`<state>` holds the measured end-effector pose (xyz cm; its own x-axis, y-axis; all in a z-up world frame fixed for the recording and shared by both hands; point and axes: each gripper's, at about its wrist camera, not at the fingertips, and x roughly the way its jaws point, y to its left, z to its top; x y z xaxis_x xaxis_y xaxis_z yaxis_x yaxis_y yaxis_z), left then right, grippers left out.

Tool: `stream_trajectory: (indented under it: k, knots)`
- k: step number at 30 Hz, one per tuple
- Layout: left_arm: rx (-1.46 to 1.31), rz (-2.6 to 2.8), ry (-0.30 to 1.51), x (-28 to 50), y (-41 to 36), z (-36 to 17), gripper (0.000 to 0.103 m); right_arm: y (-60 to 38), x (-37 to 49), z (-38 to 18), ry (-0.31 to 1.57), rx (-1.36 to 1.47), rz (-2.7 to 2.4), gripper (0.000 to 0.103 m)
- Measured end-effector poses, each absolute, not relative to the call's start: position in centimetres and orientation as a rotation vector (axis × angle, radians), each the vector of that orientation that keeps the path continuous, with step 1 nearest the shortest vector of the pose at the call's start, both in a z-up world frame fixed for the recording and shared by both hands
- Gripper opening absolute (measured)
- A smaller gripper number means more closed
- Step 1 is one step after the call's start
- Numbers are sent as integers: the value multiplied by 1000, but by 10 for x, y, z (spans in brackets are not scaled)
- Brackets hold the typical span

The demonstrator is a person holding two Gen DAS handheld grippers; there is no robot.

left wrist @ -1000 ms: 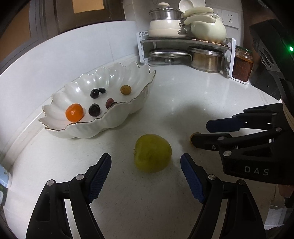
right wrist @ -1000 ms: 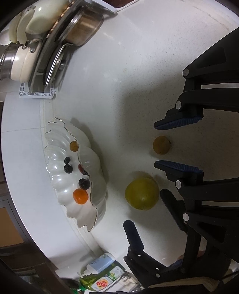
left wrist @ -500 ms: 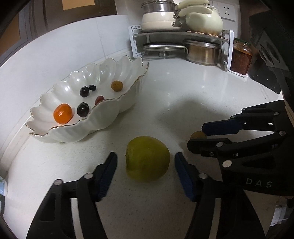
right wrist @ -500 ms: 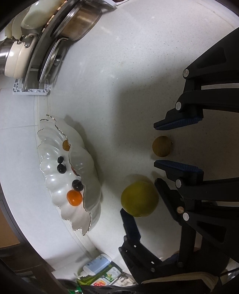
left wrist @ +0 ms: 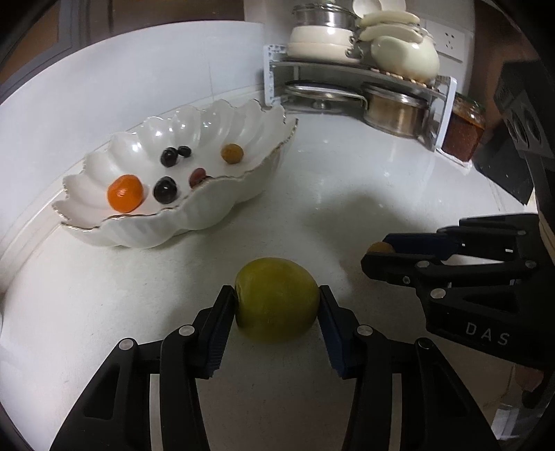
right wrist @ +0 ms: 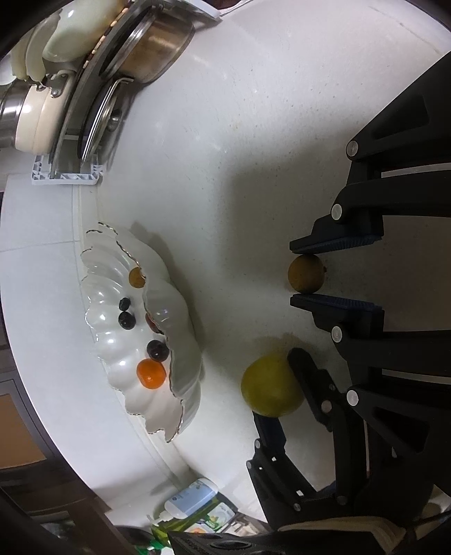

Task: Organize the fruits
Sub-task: 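Grasp the green citrus with the left gripper while the right gripper grasps the small brown fruit, then lift and carry the citrus and the brown fruit over the bowl with both grippers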

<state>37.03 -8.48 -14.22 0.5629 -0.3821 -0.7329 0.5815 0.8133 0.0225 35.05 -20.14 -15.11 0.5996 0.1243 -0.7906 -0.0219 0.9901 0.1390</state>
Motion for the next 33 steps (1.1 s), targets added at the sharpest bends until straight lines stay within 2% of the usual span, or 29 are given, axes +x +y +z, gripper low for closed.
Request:
stream_trajectory:
  k: [33]
  knots:
    - [73,-441,669,327,-20,-62,47,-166,311,-71,731,66,130,25]
